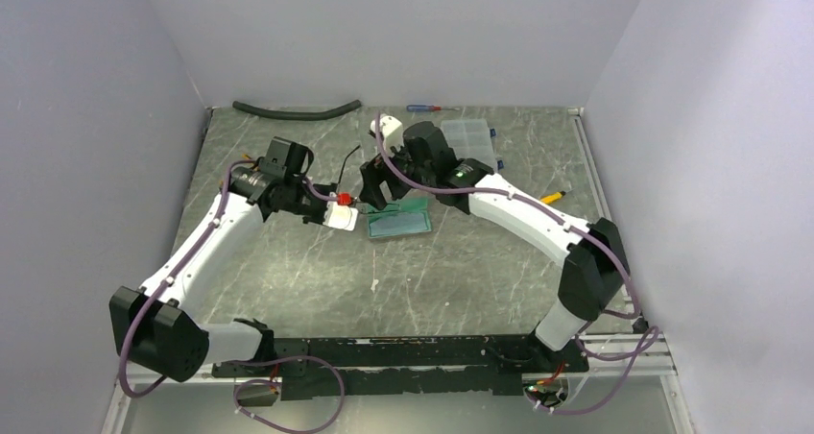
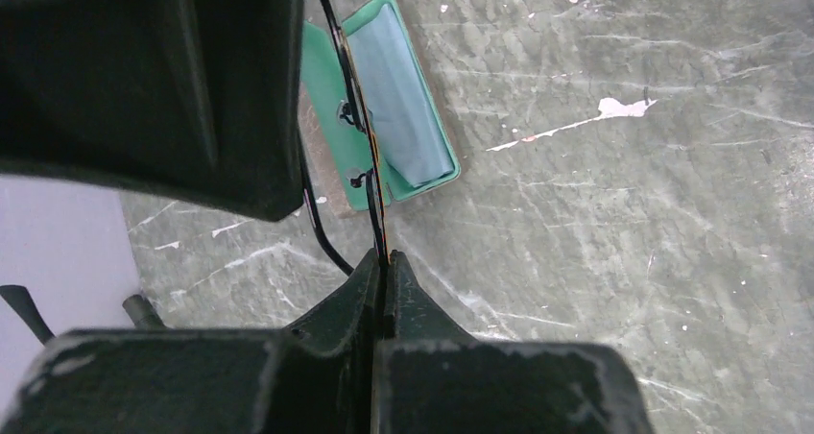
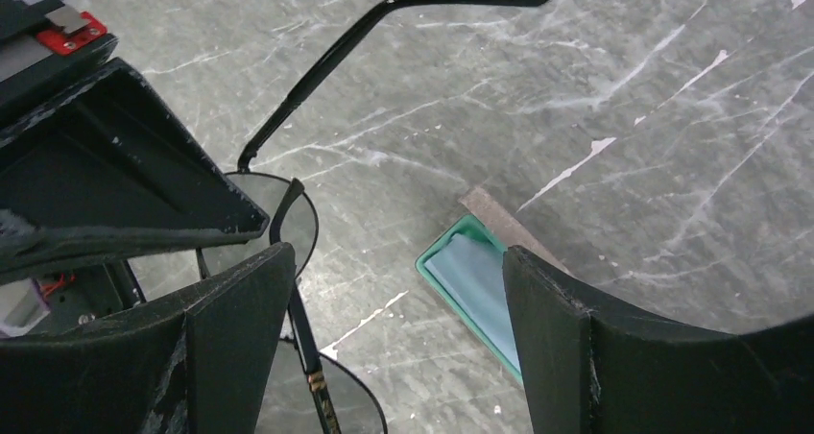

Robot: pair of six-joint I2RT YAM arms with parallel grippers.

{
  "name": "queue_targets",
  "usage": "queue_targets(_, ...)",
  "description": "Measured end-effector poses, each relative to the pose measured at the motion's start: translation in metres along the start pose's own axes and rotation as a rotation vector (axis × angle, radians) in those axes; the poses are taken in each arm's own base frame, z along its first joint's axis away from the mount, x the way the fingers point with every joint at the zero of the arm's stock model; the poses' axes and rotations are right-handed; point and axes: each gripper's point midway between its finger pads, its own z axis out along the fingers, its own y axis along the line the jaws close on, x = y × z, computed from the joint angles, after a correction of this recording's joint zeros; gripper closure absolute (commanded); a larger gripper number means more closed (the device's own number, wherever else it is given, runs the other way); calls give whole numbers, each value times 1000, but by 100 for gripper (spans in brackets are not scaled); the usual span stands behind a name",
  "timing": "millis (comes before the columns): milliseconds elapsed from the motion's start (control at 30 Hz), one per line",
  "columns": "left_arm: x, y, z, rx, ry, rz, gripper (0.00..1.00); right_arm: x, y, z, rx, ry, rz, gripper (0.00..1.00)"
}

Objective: Organize the sunglasses
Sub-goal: Fold the sunglasses.

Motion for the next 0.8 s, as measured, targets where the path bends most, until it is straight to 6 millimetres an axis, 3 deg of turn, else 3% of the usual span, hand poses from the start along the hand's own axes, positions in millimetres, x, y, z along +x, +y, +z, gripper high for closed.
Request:
queue_targets(133,-1,2,0,-6,-5,2,97,-8,-11,-15,7,-22,8,17)
queue_targets(233,-3,1,0,-5,-12,-22,97,-16,-45,-37,59,-58,59,19)
queue_targets(267,-4,0,0,-5,-17,-43,97,-16,-62,-50,86,-77,84,20)
queue_targets(367,-9,-1,-1,2,-39,-105,97,-13,-88,-84,133,-129,87,20)
queue_targets(433,-16,0,-2,11,-61,-150,97,-7,-78,-105,92,-170,10,20)
queue_targets(600,-29,0,-1,65,-120,-273,97,9,-12,-132,-147,-255,-228,20)
queue_targets(800,-43,-4,1,99,-190,-448,97,18,3,-130,-244,-304,-238,24)
